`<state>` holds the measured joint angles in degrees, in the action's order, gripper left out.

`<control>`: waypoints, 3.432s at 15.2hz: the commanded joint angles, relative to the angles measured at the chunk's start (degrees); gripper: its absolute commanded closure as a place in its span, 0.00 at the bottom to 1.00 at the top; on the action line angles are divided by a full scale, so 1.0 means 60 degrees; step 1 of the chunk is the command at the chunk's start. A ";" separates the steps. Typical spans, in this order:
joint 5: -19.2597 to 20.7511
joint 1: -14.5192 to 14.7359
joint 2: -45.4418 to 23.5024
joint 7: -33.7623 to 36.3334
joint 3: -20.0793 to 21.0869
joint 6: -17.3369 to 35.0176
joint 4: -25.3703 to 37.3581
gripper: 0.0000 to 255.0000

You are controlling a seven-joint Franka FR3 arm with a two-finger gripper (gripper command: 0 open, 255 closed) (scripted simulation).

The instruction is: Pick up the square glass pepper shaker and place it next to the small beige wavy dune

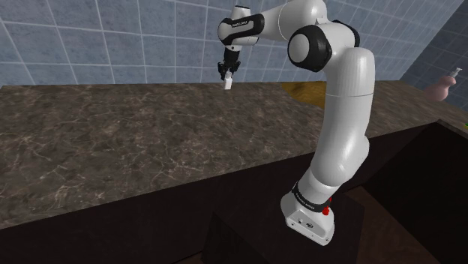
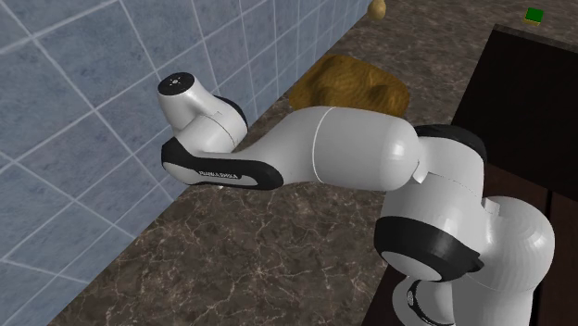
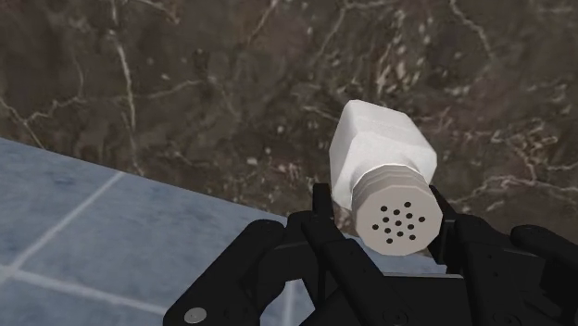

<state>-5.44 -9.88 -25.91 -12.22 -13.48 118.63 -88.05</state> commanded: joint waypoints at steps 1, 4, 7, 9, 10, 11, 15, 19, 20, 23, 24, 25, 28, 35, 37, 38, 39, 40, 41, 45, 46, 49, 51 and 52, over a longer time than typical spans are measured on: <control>0.0010 0.0001 0.0034 0.0005 -0.0004 -0.0110 0.0073 1.00; 0.0038 0.0000 0.0124 0.0021 -0.0019 -0.0452 0.0328 1.00; 0.0061 -0.0005 0.0196 0.0035 -0.0032 -0.0801 0.0607 1.00; 0.0074 -0.0010 0.0234 0.0042 -0.0040 -0.1040 0.0808 1.00; 0.0079 -0.0014 0.0250 0.0046 -0.0044 -0.1160 0.0914 1.00; 0.0084 -0.0018 0.0263 0.0049 -0.0047 -0.1282 0.1023 1.00; 0.0098 -0.0038 0.0293 0.0060 -0.0059 -0.1780 0.1494 1.00; 0.0101 -0.0069 0.0280 0.0066 -0.0067 -0.2300 0.2027 1.00; 0.0100 -0.0078 0.0270 0.0068 -0.0069 -0.2434 0.2172 1.00; 0.0091 -0.0111 0.0220 0.0069 -0.0074 -0.2847 0.2635 1.00; 0.0087 -0.0124 0.0197 0.0070 -0.0075 -0.2989 0.2800 1.00; 0.0082 -0.0137 0.0169 0.0070 -0.0076 -0.3132 0.2971 1.00; 0.0060 -0.0186 0.0063 0.0069 -0.0077 -0.3580 0.3525 1.00; 0.0170 -0.0360 0.0969 -0.0342 -0.0238 -0.3537 0.2588 1.00; 0.0259 -0.0464 0.1570 -0.0619 -0.0351 -0.3261 0.1721 1.00; 0.0302 -0.0522 0.1847 -0.0760 -0.0411 -0.3144 0.1334 1.00; 0.0345 -0.0586 0.2110 -0.0903 -0.0471 -0.3039 0.0971 1.00; 0.0388 -0.0652 0.2361 -0.1047 -0.0534 -0.2945 0.0633 1.00; 0.0430 -0.0721 0.2600 -0.1194 -0.0599 -0.2859 0.0315 1.00; 0.0597 -0.1026 0.3457 -0.1806 -0.0880 -0.2597 -0.0774 1.00; 0.0638 -0.1108 0.3647 -0.1965 -0.0957 -0.2549 -0.1006 1.00; 0.0759 -0.1368 0.4168 -0.2461 -0.1198 -0.2435 -0.1616 1.00; 0.0838 -0.1544 0.4472 -0.2806 -0.1377 -0.2383 -0.1955 1.00; 0.0876 -0.1635 0.4612 -0.2983 -0.1469 -0.2363 -0.2106 1.00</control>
<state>-0.52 -19.09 0.50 -28.91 -21.70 103.96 -99.02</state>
